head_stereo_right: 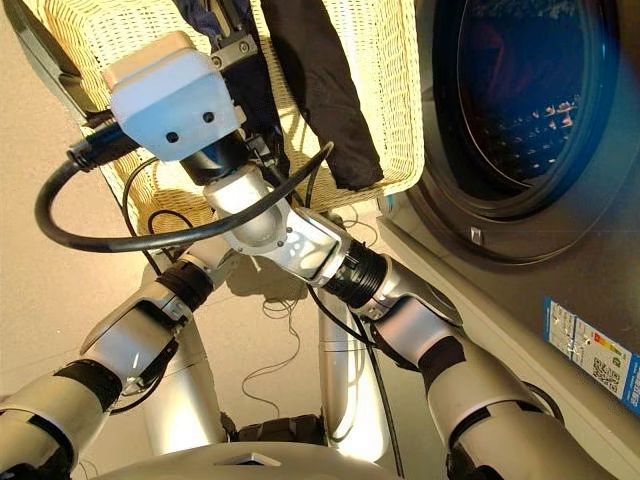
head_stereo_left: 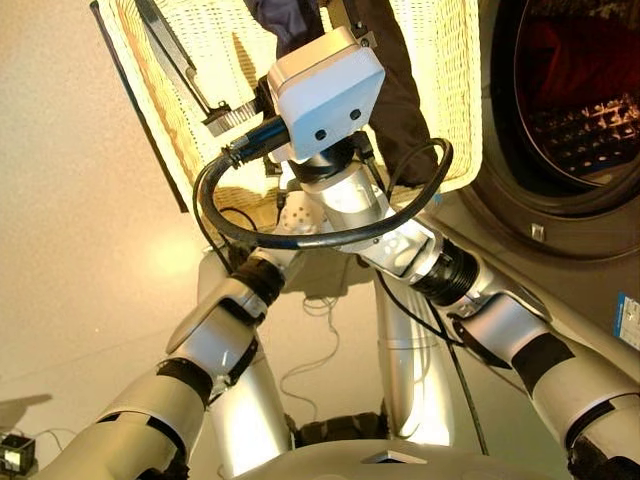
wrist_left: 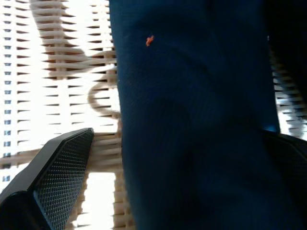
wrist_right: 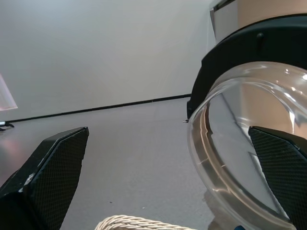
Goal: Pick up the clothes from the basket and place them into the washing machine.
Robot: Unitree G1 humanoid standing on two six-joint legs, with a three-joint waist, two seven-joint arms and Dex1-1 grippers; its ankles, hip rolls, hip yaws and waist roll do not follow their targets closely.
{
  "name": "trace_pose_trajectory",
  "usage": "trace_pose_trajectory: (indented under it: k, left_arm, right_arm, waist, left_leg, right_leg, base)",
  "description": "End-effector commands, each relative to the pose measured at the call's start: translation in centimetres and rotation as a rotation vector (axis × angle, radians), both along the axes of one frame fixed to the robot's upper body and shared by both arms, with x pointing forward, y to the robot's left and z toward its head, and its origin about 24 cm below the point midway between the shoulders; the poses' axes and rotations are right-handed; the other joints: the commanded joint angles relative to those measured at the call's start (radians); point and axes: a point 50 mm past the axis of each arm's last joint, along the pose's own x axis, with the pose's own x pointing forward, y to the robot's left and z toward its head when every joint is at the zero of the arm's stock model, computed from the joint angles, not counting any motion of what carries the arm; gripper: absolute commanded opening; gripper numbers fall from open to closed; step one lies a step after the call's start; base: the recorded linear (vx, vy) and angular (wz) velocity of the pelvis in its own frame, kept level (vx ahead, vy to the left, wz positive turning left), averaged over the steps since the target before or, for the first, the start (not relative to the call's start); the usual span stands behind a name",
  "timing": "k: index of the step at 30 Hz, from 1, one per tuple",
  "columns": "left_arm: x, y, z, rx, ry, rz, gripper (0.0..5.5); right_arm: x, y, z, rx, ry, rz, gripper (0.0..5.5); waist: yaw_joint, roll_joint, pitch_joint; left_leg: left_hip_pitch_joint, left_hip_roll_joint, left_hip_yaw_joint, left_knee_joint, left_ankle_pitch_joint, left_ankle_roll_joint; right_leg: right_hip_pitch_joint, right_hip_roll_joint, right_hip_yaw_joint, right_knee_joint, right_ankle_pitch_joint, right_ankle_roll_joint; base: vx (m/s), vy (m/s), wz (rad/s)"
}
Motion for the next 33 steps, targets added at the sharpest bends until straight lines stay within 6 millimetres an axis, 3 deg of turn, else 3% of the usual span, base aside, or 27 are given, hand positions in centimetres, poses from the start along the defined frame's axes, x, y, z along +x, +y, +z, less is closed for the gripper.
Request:
trace_pose_trajectory:
  k: [1, 17, 18, 19, 20, 21, 26, 33]
  left_arm:
    - [1.4, 1.2, -1.6, -0.041, 0.17, 0.055, 5.5]
    - [2.2, 1.6, -0.4, -0.054, 0.18, 0.078, 5.5]
    - [2.2, 1.5, -0.4, -0.048, 0.178, 0.077, 5.18]
    - [2.2, 1.5, -0.5, -0.041, 0.178, 0.083, 1.51]
    - [2.2, 1.5, -0.4, -0.031, 0.175, 0.083, 0.22]
    - [2.2, 1.5, -0.4, -0.031, 0.175, 0.083, 0.0]
    - [2.2, 1.6, -0.5, -0.007, 0.166, 0.087, 0.0]
    - [1.6, 1.7, -0.1, 0.049, 0.083, 0.08, 0.0]
  right_arm:
    - [-5.0, 2.0, 2.6, 0.099, -0.102, 0.251, 5.5]
    - [-5.5, 1.9, 2.7, 0.094, -0.107, 0.286, 5.5]
    - [-5.5, 1.9, 2.7, 0.094, -0.108, 0.283, 5.5]
    - [-5.4, 1.8, 2.6, 0.09, -0.11, 0.276, 5.5]
    - [-5.3, 1.8, 2.6, 0.088, -0.11, 0.27, 5.5]
    - [-5.3, 1.8, 2.6, 0.088, -0.11, 0.27, 5.5]
    - [-4.0, 1.0, 2.4, 0.088, -0.107, 0.194, 5.5]
    - [-0.2, -2.4, 1.6, 0.095, -0.079, -0.056, 5.5]
  waist:
    - [-0.037, -0.02, -0.012]
    - [-0.047, -0.019, -0.012]
    - [-0.046, -0.019, -0.012]
    - [-0.045, -0.017, -0.012]
    - [-0.045, -0.017, -0.012]
    - [-0.045, -0.017, -0.012]
    - [-0.046, -0.018, -0.012]
    - [-0.048, -0.021, -0.012]
  left_leg:
    - [-0.02, -0.002, 0.014, 0.069, -0.071, 0.004]
    - [-0.045, 0.0, 0.0, 0.084, -0.068, 0.0]
    - [-0.046, -0.001, -0.001, 0.084, -0.067, 0.001]
    - [-0.046, -0.002, 0.0, 0.084, -0.066, 0.001]
    - [-0.046, -0.002, -0.001, 0.083, -0.065, 0.001]
    - [-0.046, -0.002, -0.001, 0.083, -0.065, 0.001]
    - [-0.035, -0.002, 0.007, 0.062, -0.055, -0.004]
    - [0.043, -0.004, 0.024, -0.029, -0.025, -0.007]
  right_leg:
    - [-0.067, -0.01, -0.029, 0.016, -0.041, 0.05]
    - [-0.083, -0.005, -0.033, 0.015, -0.025, 0.047]
    - [-0.083, -0.006, -0.034, 0.015, -0.024, 0.048]
    - [-0.08, -0.008, -0.035, 0.013, -0.021, 0.047]
    - [-0.08, -0.008, -0.035, 0.013, -0.02, 0.047]
    - [-0.08, -0.008, -0.035, 0.013, -0.02, 0.047]
    - [-0.061, -0.01, -0.035, -0.018, -0.001, 0.051]
    - [0.017, -0.018, -0.031, -0.102, 0.029, 0.055]
  base:
    - [0.0, 0.0, 0.0]
    - [0.0, 0.0, 0.0]
    - [0.0, 0.0, 0.0]
    - [0.0, 0.0, 0.0]
    - [0.0, 0.0, 0.0]
    - [0.0, 0.0, 0.0]
    - [0.0, 0.0, 0.0]
    - [0.0, 0.0, 0.0]
